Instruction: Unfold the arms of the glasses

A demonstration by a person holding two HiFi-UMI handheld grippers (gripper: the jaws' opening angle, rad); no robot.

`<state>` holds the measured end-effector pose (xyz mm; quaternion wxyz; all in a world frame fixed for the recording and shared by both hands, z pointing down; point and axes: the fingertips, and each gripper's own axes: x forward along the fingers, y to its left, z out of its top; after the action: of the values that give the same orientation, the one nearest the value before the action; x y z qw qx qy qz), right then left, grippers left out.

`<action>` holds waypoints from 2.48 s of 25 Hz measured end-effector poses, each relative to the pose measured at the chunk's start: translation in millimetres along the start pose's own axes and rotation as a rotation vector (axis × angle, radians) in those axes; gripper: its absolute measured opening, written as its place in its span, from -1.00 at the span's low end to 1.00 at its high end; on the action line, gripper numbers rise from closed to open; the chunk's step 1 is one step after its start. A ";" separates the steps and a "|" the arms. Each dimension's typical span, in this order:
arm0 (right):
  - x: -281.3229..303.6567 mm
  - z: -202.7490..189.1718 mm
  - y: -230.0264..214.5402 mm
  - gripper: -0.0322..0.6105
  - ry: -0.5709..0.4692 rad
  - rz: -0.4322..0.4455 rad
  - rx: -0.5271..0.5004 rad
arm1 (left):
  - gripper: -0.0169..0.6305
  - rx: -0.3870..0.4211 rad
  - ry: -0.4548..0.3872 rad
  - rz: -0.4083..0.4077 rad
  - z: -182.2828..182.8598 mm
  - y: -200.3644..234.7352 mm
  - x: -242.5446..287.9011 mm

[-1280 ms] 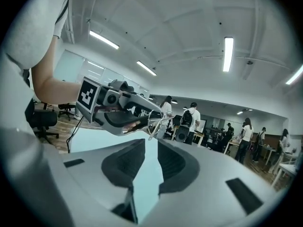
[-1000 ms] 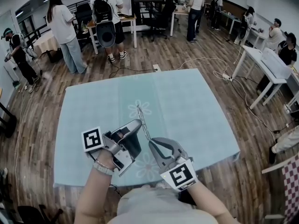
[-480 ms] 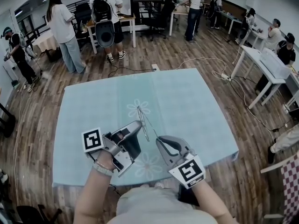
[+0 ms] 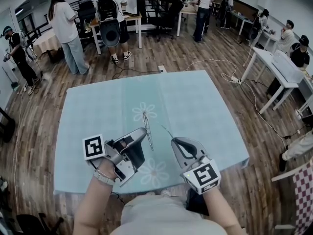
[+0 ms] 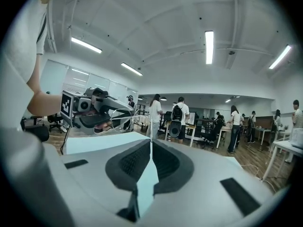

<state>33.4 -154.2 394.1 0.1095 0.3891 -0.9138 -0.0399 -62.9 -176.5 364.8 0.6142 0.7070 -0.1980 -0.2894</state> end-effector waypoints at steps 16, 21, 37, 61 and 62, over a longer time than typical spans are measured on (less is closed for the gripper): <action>-2.1 -7.0 -33.4 -0.84 0.015 -0.080 0.002 | -0.91 -0.012 0.044 -0.007 -11.4 -0.2 -1.7; -3.8 -9.5 -44.3 -0.84 0.020 -0.103 0.002 | -0.91 -0.022 0.057 -0.007 -21.5 1.6 -5.0; 15.4 -8.1 -59.9 -0.81 0.032 -0.138 -0.023 | -0.91 -0.031 0.098 -0.042 -34.9 -7.7 -15.0; 16.4 -6.0 -55.9 -0.62 0.042 -0.119 -0.042 | -0.91 -0.043 0.073 -0.091 -28.9 -14.5 -22.7; 15.6 -6.1 -56.8 -0.59 0.044 -0.115 -0.030 | -0.91 -0.043 0.072 -0.090 -28.0 -14.9 -21.4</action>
<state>64.3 -204.7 393.6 0.1332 0.4399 -0.8866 -0.0513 -61.9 -139.4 355.9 0.6223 0.7118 -0.1375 -0.2954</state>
